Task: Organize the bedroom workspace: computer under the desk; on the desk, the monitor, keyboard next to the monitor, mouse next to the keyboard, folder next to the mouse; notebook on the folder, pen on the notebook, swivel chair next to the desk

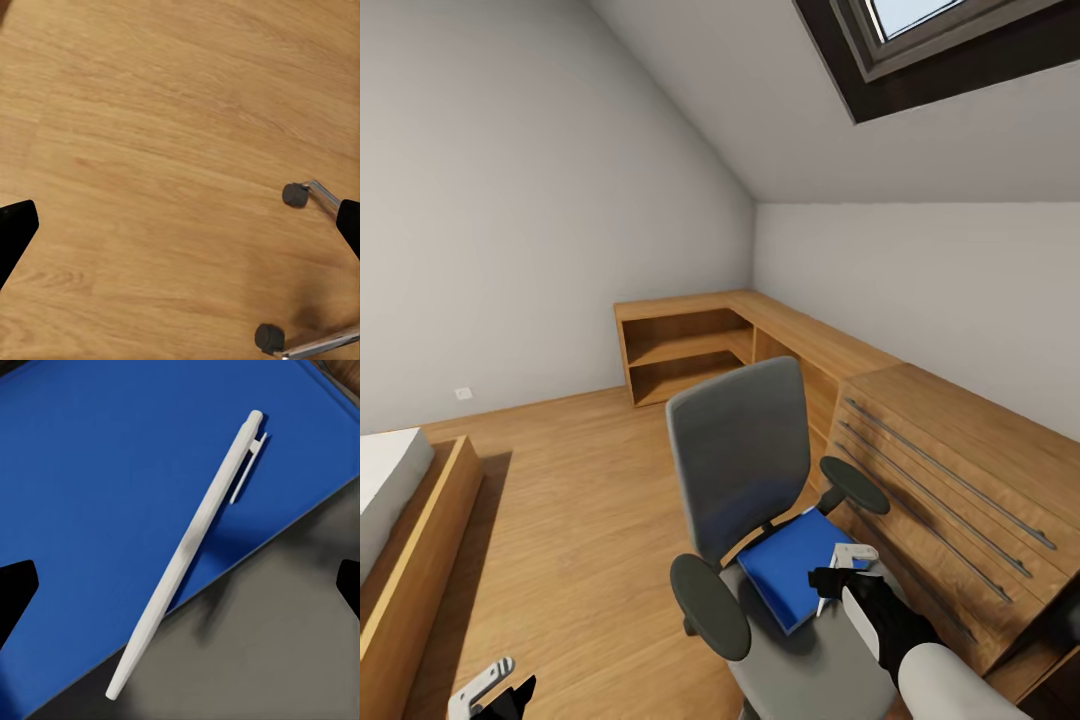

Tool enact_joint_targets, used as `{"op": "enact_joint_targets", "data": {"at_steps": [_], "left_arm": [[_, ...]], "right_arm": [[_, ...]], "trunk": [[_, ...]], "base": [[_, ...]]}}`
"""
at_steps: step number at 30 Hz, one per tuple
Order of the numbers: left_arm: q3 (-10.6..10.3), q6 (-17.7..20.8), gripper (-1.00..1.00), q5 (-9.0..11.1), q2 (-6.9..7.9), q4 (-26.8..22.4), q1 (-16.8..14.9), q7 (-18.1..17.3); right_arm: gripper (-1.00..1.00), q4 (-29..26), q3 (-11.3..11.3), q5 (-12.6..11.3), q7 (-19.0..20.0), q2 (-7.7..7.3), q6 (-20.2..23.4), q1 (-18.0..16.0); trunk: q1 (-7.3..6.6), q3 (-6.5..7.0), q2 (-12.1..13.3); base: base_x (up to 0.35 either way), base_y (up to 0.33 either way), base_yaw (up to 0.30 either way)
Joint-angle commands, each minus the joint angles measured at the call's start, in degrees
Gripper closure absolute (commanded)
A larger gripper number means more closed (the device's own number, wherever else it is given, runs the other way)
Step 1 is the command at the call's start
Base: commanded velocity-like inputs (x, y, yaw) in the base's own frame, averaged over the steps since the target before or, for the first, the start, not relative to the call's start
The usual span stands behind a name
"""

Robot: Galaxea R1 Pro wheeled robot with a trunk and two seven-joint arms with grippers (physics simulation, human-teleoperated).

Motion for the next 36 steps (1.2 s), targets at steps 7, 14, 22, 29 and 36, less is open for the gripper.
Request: {"op": "enact_joint_targets", "data": {"at_steps": [7,14,22,29,36], "left_arm": [[0.02,0.35,-1.0,0.51,-0.08,-0.08,-0.01,-0.02],[0.02,0.35,-1.0,0.46,-0.11,-0.09,-0.01,-0.03],[0.02,0.33,-1.0,0.6,-0.12,-0.08,-0.01,-0.03],[0.02,0.27,-1.0,0.66,-0.12,-0.08,-0.01,-0.03],[0.02,0.27,-1.0,0.67,-0.12,-0.08,-0.01,-0.03]], "right_arm": [[-1.0,-0.11,-0.14,-0.24,-0.22,-0.08,0.31,-0.01],[-1.0,-0.14,-0.15,-0.24,-0.22,-0.1,0.3,-0.01],[-1.0,-0.19,-0.15,-0.25,-0.22,-0.1,0.3,-0.01],[-1.0,-0.2,-0.15,-0.25,-0.22,-0.1,0.3,-0.01],[-1.0,-0.2,-0.15,-0.25,-0.22,-0.1,0.3,-0.01]], "trunk": [[0.66,-0.6,-1.23],[1.31,-1.14,-2.44],[1.31,-1.14,-2.44],[1.31,-1.14,-2.44],[1.31,-1.14,-2.44]], "base": [[-0.001,0.001,0.0],[0.0,0.0,0.0],[0.0,0.0,0.0],[0.058,0.041,0.0],[0.12,0.07,0.0]]}}
